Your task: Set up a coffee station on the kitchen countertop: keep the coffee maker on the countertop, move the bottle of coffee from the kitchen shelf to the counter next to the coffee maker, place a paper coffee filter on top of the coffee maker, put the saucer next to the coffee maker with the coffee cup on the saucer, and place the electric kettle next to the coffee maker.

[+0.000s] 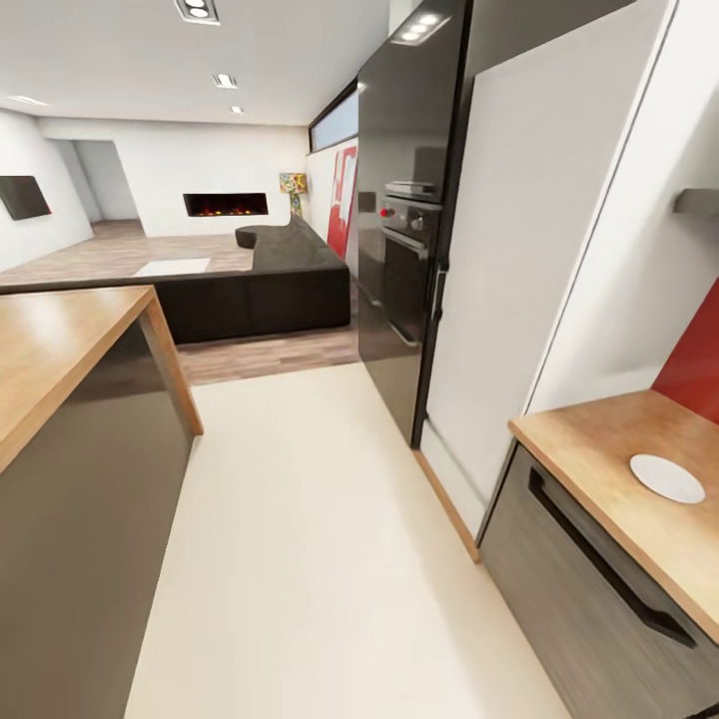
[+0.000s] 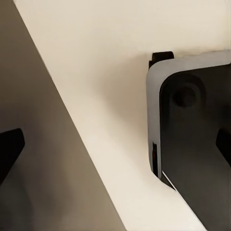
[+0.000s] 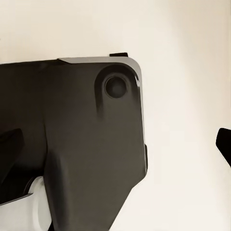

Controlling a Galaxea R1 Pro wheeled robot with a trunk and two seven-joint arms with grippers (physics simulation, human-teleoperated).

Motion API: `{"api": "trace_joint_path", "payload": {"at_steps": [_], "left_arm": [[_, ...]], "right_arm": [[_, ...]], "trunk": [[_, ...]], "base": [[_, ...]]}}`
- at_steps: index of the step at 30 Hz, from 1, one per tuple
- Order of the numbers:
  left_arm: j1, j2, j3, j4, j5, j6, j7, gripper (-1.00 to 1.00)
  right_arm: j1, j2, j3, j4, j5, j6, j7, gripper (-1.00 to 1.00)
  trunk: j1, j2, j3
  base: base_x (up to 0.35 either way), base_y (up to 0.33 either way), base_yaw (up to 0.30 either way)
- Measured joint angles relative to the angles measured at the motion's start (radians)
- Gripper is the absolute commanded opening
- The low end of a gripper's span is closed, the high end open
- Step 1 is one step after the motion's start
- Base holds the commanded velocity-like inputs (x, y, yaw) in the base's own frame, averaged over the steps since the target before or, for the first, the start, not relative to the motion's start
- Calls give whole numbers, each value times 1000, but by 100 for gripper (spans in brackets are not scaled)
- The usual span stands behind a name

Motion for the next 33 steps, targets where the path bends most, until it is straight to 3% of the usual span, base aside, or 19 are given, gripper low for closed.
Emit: {"api": "trace_joint_path", "payload": {"at_steps": [33], "left_arm": [[1, 0, -1, 0, -3, -1, 0, 100]], "right_arm": [[0, 4, 1, 0, -3, 0, 4, 100]], "trunk": [[0, 0, 1]], "base": [[339, 0, -18]]}}
